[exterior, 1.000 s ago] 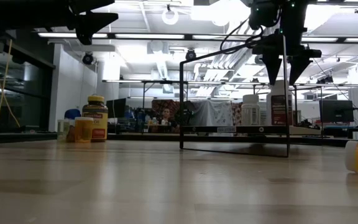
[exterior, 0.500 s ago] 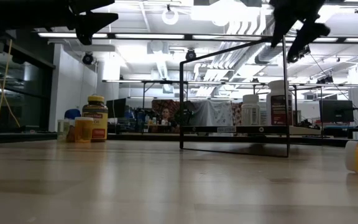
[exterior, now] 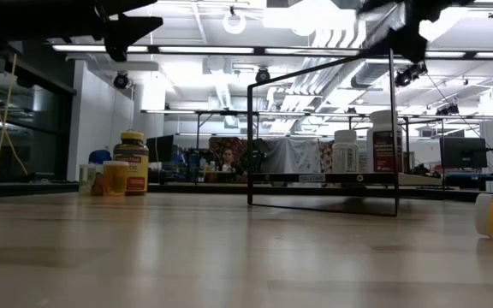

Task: Pick and place medicine bottles onto shelf by color
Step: Put the yellow medicine bottle on the shelf

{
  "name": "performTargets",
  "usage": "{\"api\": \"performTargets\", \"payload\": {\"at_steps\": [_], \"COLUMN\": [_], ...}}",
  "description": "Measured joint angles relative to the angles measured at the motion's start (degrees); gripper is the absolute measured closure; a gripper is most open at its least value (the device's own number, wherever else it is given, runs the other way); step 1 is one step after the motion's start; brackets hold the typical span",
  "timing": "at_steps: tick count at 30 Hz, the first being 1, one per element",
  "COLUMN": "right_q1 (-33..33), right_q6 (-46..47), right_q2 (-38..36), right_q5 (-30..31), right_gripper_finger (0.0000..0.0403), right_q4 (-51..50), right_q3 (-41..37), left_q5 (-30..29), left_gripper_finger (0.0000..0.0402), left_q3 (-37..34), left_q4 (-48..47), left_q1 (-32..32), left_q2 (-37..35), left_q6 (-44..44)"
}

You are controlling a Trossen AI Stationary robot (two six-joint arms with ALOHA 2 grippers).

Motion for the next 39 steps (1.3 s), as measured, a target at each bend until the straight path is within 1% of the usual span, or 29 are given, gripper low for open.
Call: {"api": "performTargets", "payload": {"at_steps": [2,4,6,8,9,11,14,16,19,21,23,26,29,33,36,39], "right_q1": [2.24,5.19,7.84,9.67,10.29,11.20,11.89,11.79,11.69,11.69,11.69,11.69,11.69,11.69,11.69,11.69], "right_q6": [-3.60,-8.70,-14.45,-17.79,-18.43,-19.40,-19.51,-19.33,-18.31,-18.20,-18.20,-17.98,-17.98,-17.97,-17.63,-16.31], "right_q2": [0.76,1.65,2.63,3.14,3.41,3.74,4.22,4.39,5.13,5.71,6.52,7.88,9.53,10.73,10.55,10.51], "right_q5": [-1.26,-0.08,4.03,9.45,11.50,14.52,17.73,19.82,22.36,22.94,23.08,23.25,23.29,25.39,27.25,27.65], "right_gripper_finger": [0.0079,0.0079,0.0079,0.0079,0.0079,0.0079,0.0079,0.0079,0.0079,0.0079,0.0079,0.0079,0.0079,0.0079,0.0079,0.0079], "right_q4": [5.65,10.06,13.94,16.50,18.04,19.37,19.81,19.83,19.68,19.72,19.31,19.13,18.95,18.94,19.34,19.35], "right_q3": [-0.78,-1.17,-1.24,-1.24,-1.24,-1.24,-1.24,-1.24,-1.24,-1.24,-1.24,-1.24,-1.24,-1.24,-1.24,-1.24], "left_q5": [0.96,2.30,3.18,1.38,-1.28,-9.69,-23.37,-28.65,-32.33,-33.15,-33.46,-33.21,-30.40,-26.80,-26.19,-26.30], "left_gripper_finger": [0.0161,0.0161,0.0161,0.0161,0.0161,0.0161,0.0161,0.0161,0.0161,0.0161,0.0161,0.0161,0.0161,0.0161,0.0161,0.0160], "left_q3": [0.03,0.55,1.55,2.75,3.63,6.46,13.71,19.91,29.48,34.79,38.86,42.37,43.33,43.41,43.41,43.43], "left_q4": [0.02,-0.32,-1.50,-4.47,-6.94,-14.73,-32.42,-44.85,-60.43,-68.87,-74.88,-80.22,-80.99,-79.63,-78.71,-78.05], "left_q1": [0.00,0.00,-0.06,-0.09,-0.09,-0.07,0.74,2.29,6.04,9.01,12.25,17.26,21.60,25.48,27.09,28.48], "left_q2": [0.00,0.00,-0.02,0.02,0.04,0.06,1.91,4.31,8.72,11.98,15.18,19.56,23.20,26.69,28.42,29.04], "left_q6": [-1.43,-2.32,-2.37,-2.83,-3.49,-5.24,-8.48,-10.58,-14.42,-16.81,-17.86,-18.90,-18.76,-16.89,-15.02,-14.33]}}
